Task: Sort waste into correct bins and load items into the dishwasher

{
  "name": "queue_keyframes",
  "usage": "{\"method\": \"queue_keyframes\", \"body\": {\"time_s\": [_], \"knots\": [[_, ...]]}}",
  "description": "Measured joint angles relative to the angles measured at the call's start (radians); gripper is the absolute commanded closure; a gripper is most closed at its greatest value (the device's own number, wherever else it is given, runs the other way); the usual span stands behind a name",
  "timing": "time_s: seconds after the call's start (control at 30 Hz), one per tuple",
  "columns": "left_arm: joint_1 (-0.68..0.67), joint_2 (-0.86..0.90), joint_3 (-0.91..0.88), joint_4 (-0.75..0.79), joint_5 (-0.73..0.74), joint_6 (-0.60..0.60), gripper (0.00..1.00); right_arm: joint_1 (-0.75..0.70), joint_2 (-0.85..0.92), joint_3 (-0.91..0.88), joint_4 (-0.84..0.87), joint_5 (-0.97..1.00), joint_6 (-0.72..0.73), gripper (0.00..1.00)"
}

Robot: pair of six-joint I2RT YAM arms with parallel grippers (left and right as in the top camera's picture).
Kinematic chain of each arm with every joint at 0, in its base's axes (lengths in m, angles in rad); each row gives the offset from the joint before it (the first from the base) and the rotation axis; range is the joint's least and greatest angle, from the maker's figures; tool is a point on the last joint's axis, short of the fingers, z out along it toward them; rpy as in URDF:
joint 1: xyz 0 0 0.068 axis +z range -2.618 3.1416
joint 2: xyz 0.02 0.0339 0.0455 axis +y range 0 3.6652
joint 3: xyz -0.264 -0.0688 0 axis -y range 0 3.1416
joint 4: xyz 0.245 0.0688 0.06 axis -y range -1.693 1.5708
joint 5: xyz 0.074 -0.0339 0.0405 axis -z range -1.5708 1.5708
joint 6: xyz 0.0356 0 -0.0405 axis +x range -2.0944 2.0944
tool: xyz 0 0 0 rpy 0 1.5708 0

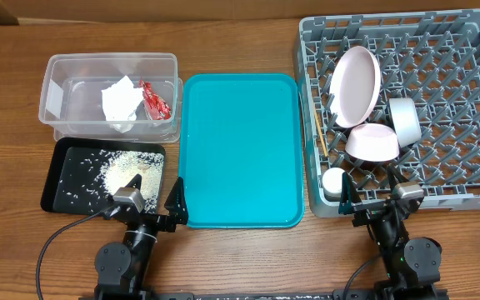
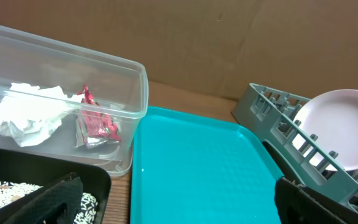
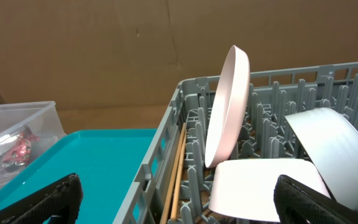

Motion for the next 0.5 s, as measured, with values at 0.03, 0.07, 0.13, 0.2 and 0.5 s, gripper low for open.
{"method": "queue_keyframes", "body": {"time_s": [0.03,0.07,0.13,0.2,0.5], "knots": [[0.0,0.0,0.0,0.0,0.0,0.0,0.0,0.0,0.0,0.0,0.0,0.0,0.0,0.0],[0.0,0.0,0.0,0.0,0.0,0.0,0.0,0.0,0.0,0.0,0.0,0.0,0.0,0.0],[0.0,0.0,0.0,0.0,0.0,0.0,0.0,0.0,0.0,0.0,0.0,0.0,0.0,0.0],[0.0,0.0,0.0,0.0,0.0,0.0,0.0,0.0,0.0,0.0,0.0,0.0,-0.001,0.0],[0.0,0.0,0.0,0.0,0.0,0.0,0.0,0.0,0.0,0.0,0.0,0.0,0.0,0.0]]}}
